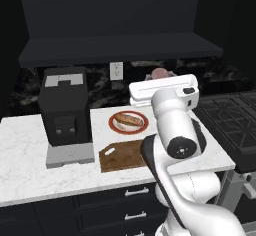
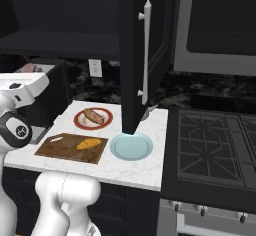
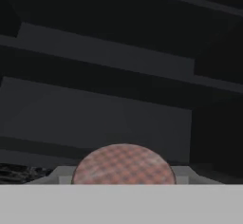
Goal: From the different types of pastries on the counter, select a croissant and place it on the cutting board. Then retrieve a jar of jam from the cabinet and place it alongside the croissant on the cutting board.
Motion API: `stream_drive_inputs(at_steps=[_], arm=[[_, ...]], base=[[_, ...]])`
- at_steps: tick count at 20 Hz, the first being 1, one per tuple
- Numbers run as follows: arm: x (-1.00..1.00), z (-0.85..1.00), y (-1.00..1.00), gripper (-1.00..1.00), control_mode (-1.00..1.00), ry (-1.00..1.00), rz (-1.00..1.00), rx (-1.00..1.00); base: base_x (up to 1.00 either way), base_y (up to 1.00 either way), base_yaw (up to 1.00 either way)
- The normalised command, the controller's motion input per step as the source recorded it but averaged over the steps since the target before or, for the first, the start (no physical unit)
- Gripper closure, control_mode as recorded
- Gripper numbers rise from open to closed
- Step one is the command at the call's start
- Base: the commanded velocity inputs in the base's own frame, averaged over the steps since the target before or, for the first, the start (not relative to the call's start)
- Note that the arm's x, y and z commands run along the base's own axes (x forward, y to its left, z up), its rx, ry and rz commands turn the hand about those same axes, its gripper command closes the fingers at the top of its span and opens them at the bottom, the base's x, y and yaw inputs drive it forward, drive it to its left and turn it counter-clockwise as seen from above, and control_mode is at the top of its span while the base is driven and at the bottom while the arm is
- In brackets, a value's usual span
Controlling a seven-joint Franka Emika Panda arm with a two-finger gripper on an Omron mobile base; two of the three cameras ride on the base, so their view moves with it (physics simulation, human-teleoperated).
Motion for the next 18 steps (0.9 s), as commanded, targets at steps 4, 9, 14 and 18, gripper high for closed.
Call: stream_drive_inputs(at_steps=[4,9,14,18], arm=[[0.00,-0.81,0.00,1.00,-1.00,-0.03,0.06,-0.01],[0.12,-1.00,-0.08,1.00,-1.00,-0.16,0.14,0.00],[0.18,-1.00,-0.36,1.00,-1.00,-0.36,0.13,0.00],[0.29,-1.00,-0.46,1.00,-1.00,-0.38,0.07,0.00]], base=[[0.00,0.00,0.00],[0.00,0.00,0.00],[0.00,0.00,0.00],[0.00,0.00,0.00]])
